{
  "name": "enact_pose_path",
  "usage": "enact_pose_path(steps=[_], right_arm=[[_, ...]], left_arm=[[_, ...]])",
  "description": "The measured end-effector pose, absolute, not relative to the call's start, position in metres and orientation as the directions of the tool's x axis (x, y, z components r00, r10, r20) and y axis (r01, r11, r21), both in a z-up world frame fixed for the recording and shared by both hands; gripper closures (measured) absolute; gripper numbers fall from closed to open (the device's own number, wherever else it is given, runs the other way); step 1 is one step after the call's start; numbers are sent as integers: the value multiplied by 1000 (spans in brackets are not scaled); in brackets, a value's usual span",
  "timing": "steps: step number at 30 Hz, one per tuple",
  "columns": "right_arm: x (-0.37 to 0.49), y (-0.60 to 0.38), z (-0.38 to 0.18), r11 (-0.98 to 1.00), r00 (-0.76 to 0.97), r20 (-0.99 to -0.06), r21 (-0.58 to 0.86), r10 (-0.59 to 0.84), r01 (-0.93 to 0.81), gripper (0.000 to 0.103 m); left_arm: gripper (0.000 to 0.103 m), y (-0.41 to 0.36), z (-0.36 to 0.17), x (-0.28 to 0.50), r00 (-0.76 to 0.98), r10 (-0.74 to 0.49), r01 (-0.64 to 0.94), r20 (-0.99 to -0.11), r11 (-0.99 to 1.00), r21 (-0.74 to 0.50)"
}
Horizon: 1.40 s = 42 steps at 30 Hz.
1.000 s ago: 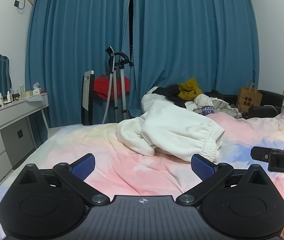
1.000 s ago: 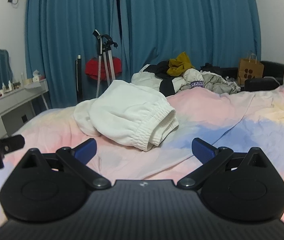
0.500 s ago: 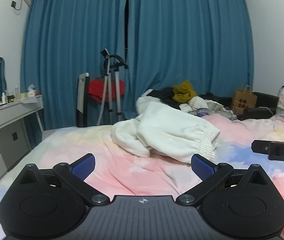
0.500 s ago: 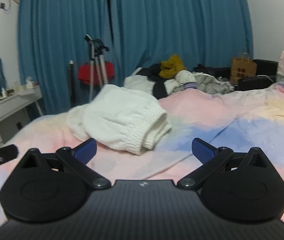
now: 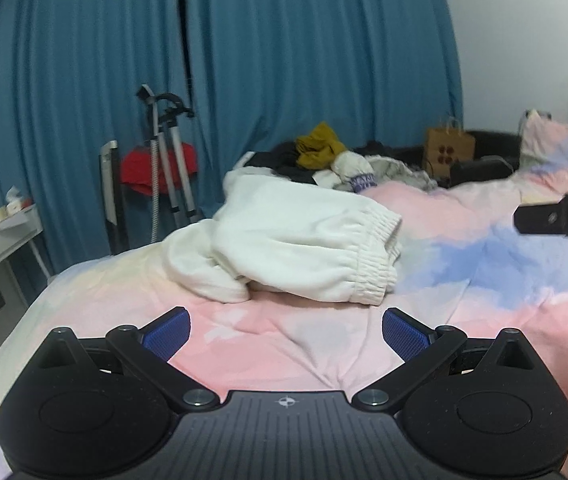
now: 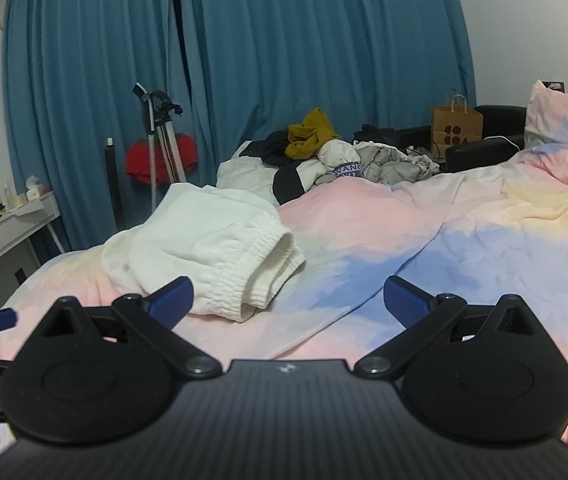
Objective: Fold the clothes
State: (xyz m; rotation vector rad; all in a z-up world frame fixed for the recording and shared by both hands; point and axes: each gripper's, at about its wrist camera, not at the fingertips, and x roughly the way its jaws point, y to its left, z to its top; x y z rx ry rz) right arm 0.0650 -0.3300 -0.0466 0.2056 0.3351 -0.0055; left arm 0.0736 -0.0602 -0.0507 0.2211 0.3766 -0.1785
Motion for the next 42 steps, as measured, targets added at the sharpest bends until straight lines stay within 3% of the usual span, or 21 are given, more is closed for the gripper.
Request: enact_pose_path(steps=[15, 24, 28, 31, 32, 37, 42], right_arm=[[97, -368, -75, 965, 925, -379, 242, -5, 104, 0], [124, -383, -106, 947, 898, -440, 286, -5, 146, 0], [130, -382, -117, 946, 887, -462, 294, 12, 141, 0], [131, -381, -121, 945, 890, -455, 302, 25, 127, 0], [132, -381, -122, 945, 893, -449, 303, 25, 125, 0], [134, -382, -120, 938, 901, -429, 333, 66, 90, 0], [126, -373, -106, 940, 912, -384, 342, 143, -3, 0]], left_arm=[[3, -171, -88, 234, 906, -195, 324, -376, 891, 318], [14, -249, -134, 319, 917, -91, 299, -389, 802, 517], [30, -263, -146, 344, 937, -25, 228, -349, 800, 555], [56, -261, -140, 343, 947, -21, 193, -322, 836, 513], [61, -259, -135, 340, 950, -20, 181, -312, 849, 497], [71, -222, -89, 300, 967, -50, 154, -251, 896, 415], [74, -155, -25, 237, 978, -58, 114, -198, 951, 286]])
